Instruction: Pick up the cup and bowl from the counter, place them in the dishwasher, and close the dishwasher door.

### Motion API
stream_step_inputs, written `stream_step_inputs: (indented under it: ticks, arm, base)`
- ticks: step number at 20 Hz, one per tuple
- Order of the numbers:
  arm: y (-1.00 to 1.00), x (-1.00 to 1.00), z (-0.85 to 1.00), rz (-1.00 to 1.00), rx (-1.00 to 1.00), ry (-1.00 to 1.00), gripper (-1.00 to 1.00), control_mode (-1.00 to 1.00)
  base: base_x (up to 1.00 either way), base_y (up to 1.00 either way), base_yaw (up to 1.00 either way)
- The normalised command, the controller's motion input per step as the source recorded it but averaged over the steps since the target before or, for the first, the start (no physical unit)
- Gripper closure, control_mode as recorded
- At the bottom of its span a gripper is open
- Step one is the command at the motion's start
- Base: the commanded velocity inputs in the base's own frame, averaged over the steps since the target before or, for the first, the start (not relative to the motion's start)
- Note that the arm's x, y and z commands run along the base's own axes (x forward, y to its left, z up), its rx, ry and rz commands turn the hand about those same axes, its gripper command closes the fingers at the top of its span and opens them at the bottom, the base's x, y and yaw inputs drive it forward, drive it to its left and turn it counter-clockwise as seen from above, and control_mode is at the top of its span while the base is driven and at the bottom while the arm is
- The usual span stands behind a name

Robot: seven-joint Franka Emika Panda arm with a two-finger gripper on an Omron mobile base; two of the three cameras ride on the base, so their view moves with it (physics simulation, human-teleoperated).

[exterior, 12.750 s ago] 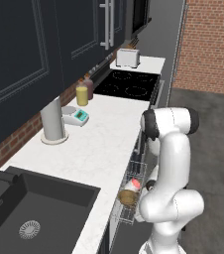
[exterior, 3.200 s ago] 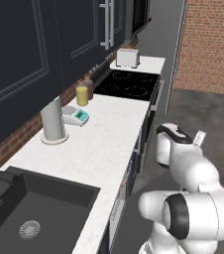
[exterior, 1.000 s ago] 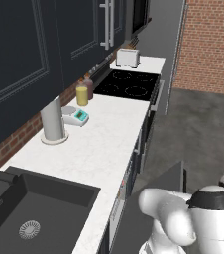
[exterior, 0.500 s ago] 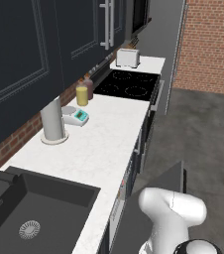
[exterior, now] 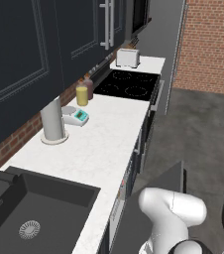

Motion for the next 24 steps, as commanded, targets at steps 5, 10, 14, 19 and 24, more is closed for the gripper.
stream_step_inputs:
  ticks: [5,10,14,19,24]
  arm:
    - [0.0,0.01,0.0,0.32,-0.04,0.69,-1.0,-1.0]
    - [-0.26,-0.01,-0.01,-0.01,0.1,0.0,-1.0,-1.0]
    - [-0.32,-0.15,-0.45,0.0,0.32,0.05,-1.0,-1.0]
    - [-0.28,-0.13,-0.66,0.03,0.51,0.21,-1.0,-1.0]
    - [-0.49,-0.27,-0.6,0.07,0.61,0.12,-1.0,-1.0]
  base:
    - [0.0,0.0,0.0]
    - [0.0,0.0,0.0]
    - [0.0,0.0,0.0]
    - [0.0,0.0,0.0]
    - [0.0,0.0,0.0]
